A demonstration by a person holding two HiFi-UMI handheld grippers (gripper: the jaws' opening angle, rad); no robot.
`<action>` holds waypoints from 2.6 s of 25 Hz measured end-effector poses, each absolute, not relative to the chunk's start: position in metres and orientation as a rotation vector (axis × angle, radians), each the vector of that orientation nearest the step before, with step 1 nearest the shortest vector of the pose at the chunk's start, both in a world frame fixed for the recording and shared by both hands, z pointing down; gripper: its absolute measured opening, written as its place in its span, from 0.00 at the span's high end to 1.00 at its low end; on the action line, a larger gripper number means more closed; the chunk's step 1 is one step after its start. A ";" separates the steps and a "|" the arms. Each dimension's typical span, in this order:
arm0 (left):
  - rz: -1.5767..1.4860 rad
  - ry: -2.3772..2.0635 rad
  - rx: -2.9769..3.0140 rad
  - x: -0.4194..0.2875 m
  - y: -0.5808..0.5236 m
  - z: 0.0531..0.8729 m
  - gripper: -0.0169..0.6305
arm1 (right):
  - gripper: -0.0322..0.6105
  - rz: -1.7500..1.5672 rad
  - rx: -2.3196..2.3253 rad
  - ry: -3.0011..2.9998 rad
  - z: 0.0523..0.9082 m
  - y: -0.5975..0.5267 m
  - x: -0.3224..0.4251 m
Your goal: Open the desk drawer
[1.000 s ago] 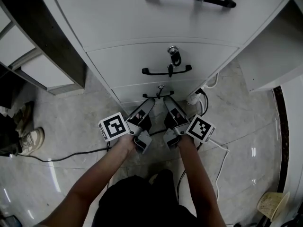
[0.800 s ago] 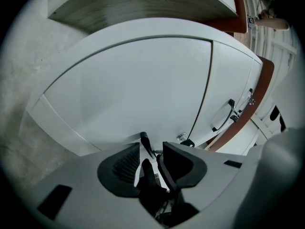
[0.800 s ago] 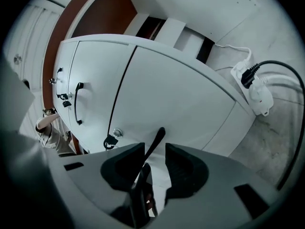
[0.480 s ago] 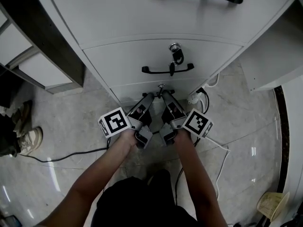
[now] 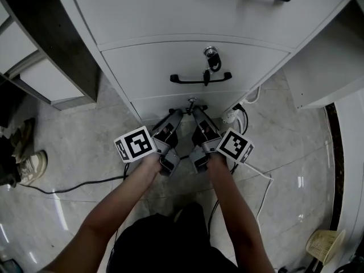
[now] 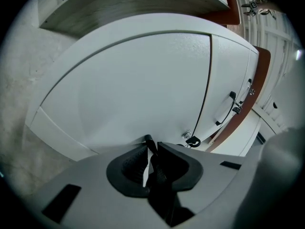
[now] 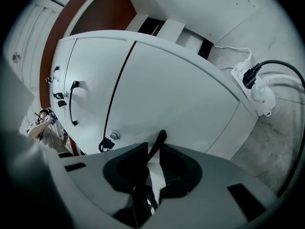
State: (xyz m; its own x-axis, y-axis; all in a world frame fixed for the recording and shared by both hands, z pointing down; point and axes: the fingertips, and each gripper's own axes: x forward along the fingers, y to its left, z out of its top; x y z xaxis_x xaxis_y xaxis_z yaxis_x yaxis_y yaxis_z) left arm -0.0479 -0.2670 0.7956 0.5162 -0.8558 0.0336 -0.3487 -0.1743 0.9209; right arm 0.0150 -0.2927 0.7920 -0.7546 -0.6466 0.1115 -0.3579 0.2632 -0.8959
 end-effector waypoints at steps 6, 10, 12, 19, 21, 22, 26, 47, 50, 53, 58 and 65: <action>-0.603 -1.031 1.780 -0.047 -0.267 0.795 0.86 | 0.82 -1.464 -0.927 2.270 0.791 -0.293 0.016; -0.596 -1.035 1.785 -0.047 -0.267 0.794 0.86 | 0.82 -1.466 -0.930 2.272 0.791 -0.292 0.015; -0.591 -1.038 1.793 -0.047 -0.266 0.794 0.86 | 0.82 -1.464 -0.931 2.277 0.791 -0.291 0.015; -0.575 -1.034 1.826 -0.042 -0.255 0.794 0.86 | 0.82 -1.439 -0.927 2.293 0.790 -0.281 0.020; -0.579 -1.033 1.842 -0.042 -0.253 0.793 0.86 | 0.82 -1.434 -0.923 2.291 0.790 -0.279 0.020; -0.583 -1.033 1.846 -0.041 -0.251 0.792 0.86 | 0.82 -1.432 -0.918 2.291 0.790 -0.277 0.021; -0.577 -1.040 1.854 -0.038 -0.241 0.793 0.86 | 0.82 -1.419 -0.894 2.295 0.790 -0.267 0.023; -0.498 -1.029 1.941 -0.018 -0.197 0.792 0.86 | 0.82 -1.371 -0.910 2.286 0.789 -0.224 0.042; -0.478 -1.033 1.937 -0.016 -0.190 0.796 0.86 | 0.82 -1.337 -0.895 2.317 0.785 -0.219 0.043; -0.475 -1.025 1.956 -0.012 -0.186 0.793 0.86 | 0.82 -1.349 -0.901 2.292 0.788 -0.213 0.047; -0.463 -1.020 1.968 -0.010 -0.179 0.792 0.86 | 0.82 -1.325 -0.899 2.314 0.785 -0.208 0.048; -0.440 -1.008 1.970 -0.006 -0.173 0.794 0.86 | 0.82 -1.317 -0.912 2.324 0.786 -0.203 0.051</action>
State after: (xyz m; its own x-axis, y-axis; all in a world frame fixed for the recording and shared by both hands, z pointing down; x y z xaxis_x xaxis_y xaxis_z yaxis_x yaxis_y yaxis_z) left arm -0.0063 -0.1730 0.7943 0.6119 -0.7881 0.0677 -0.4857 -0.3068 0.8185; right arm 0.0508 -0.2028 0.7859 -0.7461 -0.6649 0.0353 -0.3719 0.3722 -0.8504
